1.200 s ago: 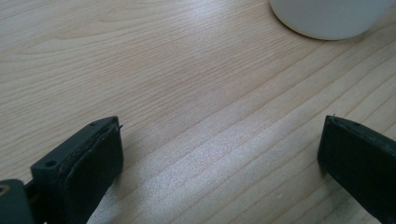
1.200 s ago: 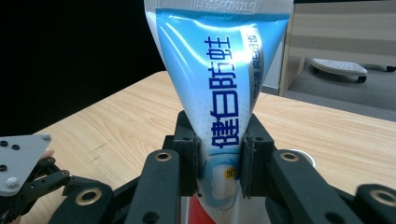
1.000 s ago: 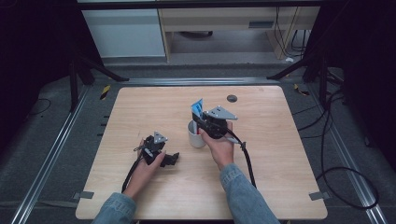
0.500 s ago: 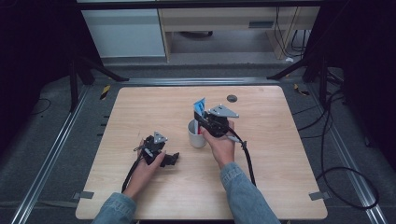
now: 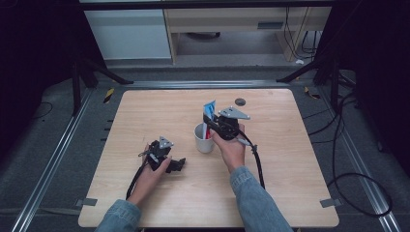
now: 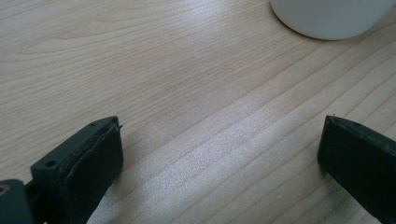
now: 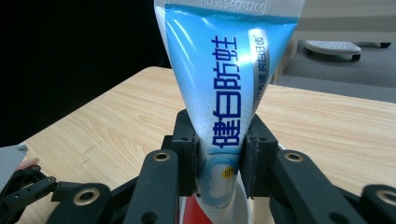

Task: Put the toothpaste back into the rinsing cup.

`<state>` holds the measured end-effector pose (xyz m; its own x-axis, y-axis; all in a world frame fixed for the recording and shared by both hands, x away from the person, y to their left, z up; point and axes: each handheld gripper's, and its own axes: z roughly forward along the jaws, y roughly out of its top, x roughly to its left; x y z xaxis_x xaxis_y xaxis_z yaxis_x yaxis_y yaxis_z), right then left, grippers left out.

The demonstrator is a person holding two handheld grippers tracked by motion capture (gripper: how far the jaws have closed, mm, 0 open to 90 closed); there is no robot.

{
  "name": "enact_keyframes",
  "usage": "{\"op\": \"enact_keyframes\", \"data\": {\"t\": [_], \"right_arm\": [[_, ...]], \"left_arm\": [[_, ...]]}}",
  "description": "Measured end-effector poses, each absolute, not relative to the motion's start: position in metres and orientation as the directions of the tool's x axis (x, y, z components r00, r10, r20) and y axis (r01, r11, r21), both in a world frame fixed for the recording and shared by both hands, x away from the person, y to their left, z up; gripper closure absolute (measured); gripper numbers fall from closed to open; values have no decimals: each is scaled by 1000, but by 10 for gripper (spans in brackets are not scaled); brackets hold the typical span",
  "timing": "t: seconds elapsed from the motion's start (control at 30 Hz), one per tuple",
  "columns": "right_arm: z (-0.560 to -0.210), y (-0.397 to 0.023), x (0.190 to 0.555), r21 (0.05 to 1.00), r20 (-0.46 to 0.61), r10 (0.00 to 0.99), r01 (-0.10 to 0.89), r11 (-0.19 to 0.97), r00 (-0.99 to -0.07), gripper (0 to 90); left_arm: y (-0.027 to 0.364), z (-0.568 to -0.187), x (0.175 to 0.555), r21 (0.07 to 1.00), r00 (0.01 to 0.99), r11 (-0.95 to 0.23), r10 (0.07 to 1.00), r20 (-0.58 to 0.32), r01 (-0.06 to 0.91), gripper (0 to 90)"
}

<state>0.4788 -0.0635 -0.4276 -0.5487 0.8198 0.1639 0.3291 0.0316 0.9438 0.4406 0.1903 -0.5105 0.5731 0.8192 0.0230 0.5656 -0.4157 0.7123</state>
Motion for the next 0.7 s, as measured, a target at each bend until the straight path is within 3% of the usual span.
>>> {"op": "enact_keyframes", "data": {"t": [0.7], "right_arm": [[-427, -66, 482, 936, 188, 824, 352, 16, -535, 703]], "left_arm": [[190, -510, 441, 712, 573, -416, 819, 23, 566, 0]]}}
